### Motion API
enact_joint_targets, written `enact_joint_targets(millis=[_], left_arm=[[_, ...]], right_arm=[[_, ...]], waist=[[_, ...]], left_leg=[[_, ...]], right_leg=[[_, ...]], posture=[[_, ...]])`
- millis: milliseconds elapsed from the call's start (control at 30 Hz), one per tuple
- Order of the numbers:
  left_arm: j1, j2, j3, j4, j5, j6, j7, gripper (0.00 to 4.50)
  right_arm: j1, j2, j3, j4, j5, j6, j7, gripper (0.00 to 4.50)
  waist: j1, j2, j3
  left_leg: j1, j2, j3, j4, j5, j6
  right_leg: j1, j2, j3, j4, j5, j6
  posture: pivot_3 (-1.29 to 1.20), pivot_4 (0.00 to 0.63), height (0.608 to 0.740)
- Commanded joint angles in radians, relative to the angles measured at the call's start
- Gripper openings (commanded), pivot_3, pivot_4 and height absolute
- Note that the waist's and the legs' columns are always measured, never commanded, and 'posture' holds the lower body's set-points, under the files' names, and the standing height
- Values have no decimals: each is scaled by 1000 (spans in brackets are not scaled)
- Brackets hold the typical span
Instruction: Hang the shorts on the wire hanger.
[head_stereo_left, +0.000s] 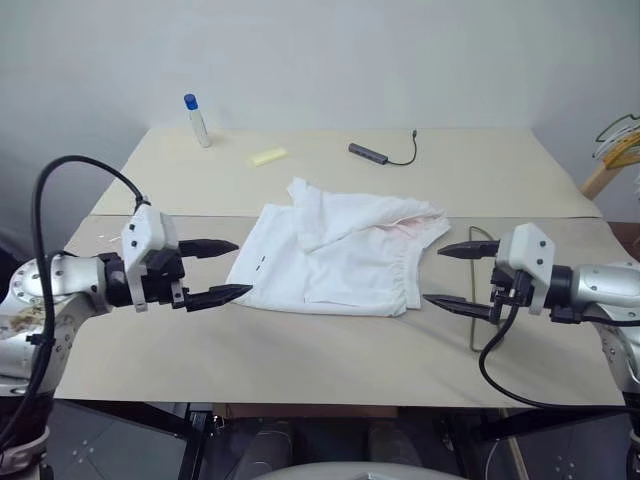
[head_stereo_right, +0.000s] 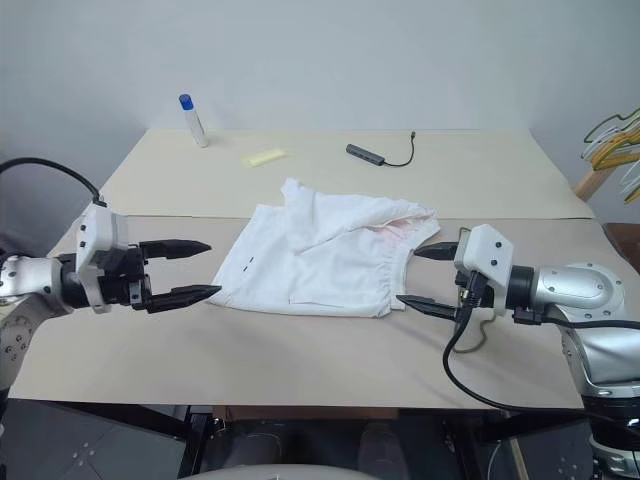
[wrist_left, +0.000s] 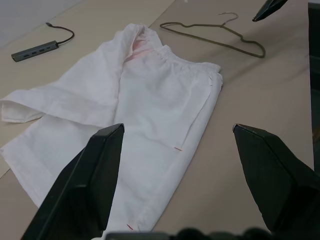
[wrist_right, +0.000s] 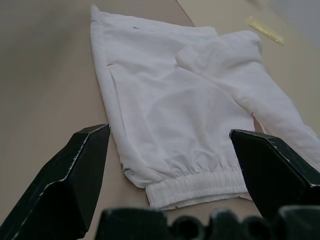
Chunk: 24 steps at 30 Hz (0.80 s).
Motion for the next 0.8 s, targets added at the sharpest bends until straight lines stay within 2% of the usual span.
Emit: enact_joint_targets(millis=[33,333,433,567,800], left_arm=[[3,9,43,-23,-16,-7,3,3757],[0,13,50,-49,-30,15,18,3757],[-15,3,40,-54,-35,18,30,3757],[1,-12,36,-78,-41,22,51,3757],[14,-22,8,-90,-32,15,65,3757]], right_arm=[[-20,-7,-27,-26,20,-10,1,4436],[-9,-7,0,-55,-23,-49,-7,4436],[-1,-21,52,-71,-125,-110,-28,4436],[-10,-54,220,-73,-446,-226,-126,4436],[-54,18,382,-49,-639,-195,-194,4436]], waist=[[0,0,0],[1,0,0],[1,0,0],[0,0,0],[-5,0,0]], left_leg=[[0,0,0,0,0,0],[0,3,9,0,0,0],[0,4,10,0,0,0],[0,5,13,0,0,0],[0,5,14,0,-1,-2]], right_leg=[[0,0,0,0,0,0],[-1,2,3,0,1,-2],[-1,4,3,0,2,-3],[-2,4,4,0,2,-3],[-3,7,7,0,4,-6]], posture=[[-62,0,740],[-58,0,740],[-60,0,740],[-80,0,740],[-91,0,740]])
